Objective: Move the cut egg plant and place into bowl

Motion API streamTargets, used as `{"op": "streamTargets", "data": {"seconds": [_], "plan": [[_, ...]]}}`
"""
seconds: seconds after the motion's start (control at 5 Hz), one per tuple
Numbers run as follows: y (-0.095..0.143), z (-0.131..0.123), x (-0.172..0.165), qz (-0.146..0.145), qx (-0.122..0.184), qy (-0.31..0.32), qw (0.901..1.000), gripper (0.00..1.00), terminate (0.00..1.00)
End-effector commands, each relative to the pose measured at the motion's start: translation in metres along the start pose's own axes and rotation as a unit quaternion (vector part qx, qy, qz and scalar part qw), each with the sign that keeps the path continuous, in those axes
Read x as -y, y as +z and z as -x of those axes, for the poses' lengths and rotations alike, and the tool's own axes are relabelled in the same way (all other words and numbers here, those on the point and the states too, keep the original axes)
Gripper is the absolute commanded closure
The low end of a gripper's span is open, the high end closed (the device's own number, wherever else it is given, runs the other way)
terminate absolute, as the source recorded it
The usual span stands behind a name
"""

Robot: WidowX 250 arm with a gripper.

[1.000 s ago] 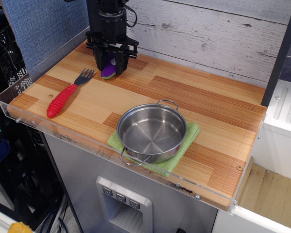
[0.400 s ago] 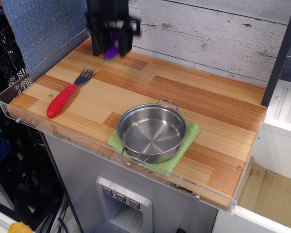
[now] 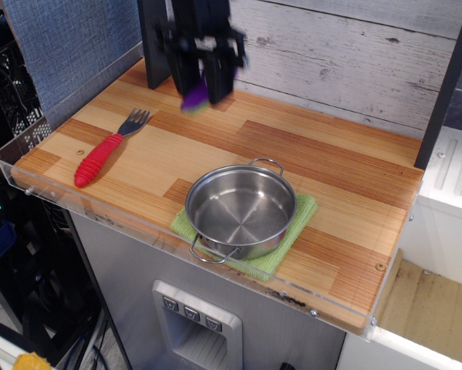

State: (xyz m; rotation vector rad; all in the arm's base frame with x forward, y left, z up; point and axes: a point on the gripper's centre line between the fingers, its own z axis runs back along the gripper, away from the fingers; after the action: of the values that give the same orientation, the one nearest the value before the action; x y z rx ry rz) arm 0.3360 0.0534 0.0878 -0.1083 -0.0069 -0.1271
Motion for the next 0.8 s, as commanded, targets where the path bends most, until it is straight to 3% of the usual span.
{"op": "streamTargets", "data": {"seconds": [0.0,0.6], "plan": [[-0.017,0.042,0.027,-0.037,-0.032,-0.047,0.9977,1.0,0.0],[-0.038,0.064,0.052,-0.056,-0.054,-0.091,0.9928,1.0,0.0]]}}
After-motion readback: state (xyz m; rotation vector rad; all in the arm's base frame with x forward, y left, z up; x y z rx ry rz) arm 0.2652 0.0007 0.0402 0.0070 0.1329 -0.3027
